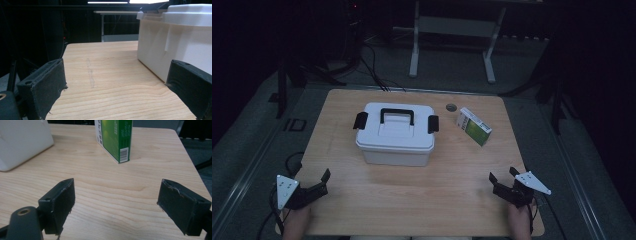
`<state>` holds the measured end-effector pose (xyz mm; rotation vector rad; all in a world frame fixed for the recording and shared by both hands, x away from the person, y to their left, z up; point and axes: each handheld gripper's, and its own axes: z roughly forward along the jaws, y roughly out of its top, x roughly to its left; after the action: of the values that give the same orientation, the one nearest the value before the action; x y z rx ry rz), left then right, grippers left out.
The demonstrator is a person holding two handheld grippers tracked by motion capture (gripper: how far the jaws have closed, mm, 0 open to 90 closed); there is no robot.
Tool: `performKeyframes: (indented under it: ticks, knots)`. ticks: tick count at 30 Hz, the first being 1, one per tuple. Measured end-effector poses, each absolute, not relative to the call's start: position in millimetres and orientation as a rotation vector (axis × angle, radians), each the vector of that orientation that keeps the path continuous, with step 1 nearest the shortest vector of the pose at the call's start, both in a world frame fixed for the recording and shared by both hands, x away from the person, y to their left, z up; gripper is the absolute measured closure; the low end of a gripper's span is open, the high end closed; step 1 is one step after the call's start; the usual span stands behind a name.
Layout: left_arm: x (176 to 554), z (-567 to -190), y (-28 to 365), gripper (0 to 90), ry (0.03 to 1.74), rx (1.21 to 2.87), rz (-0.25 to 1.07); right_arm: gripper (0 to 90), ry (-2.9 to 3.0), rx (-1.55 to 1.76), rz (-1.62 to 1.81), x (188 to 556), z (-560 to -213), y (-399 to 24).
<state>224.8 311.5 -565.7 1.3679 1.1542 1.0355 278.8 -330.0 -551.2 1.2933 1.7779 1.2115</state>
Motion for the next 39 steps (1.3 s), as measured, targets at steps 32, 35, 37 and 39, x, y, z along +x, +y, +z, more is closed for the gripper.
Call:
performKeyframes:
  ticks: [32, 35, 37, 39]
  knots:
    - [285, -554, 302, 19.6, 1.159, 1.565, 0.733, 37.5, 2.067, 1.126, 1.303, 305, -541, -270]
    - [301, -553, 291, 41.5, 1.140, 1.617, 0.720, 60.9, 2.088, 1.054, 1.254, 314, -538, -253]
    - [306, -553, 287, 48.6, 1.141, 1.614, 0.717, 69.2, 2.096, 1.036, 1.240, 321, -537, -245]
    - [318, -553, 279, 53.9, 1.139, 1.618, 0.691, 75.0, 2.104, 1.020, 1.246, 328, -536, -237]
